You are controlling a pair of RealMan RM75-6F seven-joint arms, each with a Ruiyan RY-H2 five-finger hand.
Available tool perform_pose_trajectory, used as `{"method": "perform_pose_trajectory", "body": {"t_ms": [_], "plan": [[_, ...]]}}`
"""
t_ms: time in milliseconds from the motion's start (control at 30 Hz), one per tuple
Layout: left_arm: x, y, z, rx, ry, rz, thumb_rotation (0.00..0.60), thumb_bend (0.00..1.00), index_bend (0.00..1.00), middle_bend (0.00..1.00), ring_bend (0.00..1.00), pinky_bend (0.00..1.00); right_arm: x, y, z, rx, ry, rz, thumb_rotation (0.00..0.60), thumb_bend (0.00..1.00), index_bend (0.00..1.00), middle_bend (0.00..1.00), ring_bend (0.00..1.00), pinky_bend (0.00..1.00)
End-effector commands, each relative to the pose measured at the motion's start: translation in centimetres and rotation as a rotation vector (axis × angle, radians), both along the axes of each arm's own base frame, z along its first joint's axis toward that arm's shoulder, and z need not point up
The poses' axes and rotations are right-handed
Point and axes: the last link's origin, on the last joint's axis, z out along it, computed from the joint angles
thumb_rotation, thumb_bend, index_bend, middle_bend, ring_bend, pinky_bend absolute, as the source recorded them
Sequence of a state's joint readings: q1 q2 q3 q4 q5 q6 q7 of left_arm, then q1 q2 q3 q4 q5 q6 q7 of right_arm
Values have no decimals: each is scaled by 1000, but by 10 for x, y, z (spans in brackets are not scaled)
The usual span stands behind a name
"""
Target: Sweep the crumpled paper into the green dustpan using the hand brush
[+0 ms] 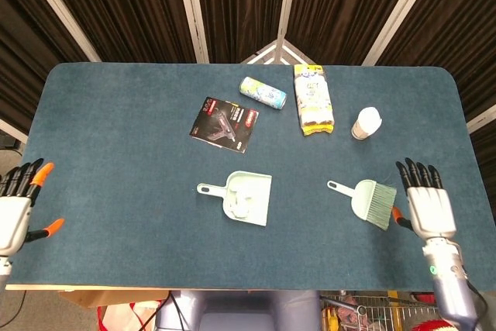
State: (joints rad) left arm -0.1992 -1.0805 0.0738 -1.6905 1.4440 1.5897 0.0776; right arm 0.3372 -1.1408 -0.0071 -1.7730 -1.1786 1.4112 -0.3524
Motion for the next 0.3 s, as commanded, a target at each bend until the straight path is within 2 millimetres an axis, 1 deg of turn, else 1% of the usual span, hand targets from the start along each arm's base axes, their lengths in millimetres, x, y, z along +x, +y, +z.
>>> {"method": "perform_pose_trajectory", "body": {"t_ms": [33, 200, 300], "plan": [[-12, -16, 7, 29, 24, -2, 600, 0, 0, 0, 0, 0, -22, 35, 22, -48, 9, 37, 600, 323, 0, 0, 0, 0], [-32, -32, 18, 56, 75, 58, 600, 0, 0, 0, 0, 0, -34, 54, 43, -119, 34, 88, 600, 323, 0, 0, 0, 0], [-36, -32, 24, 81, 60, 78, 600, 0, 0, 0, 0, 0, -38, 58, 47, -141, 13, 66, 600, 323, 0, 0, 0, 0]]}}
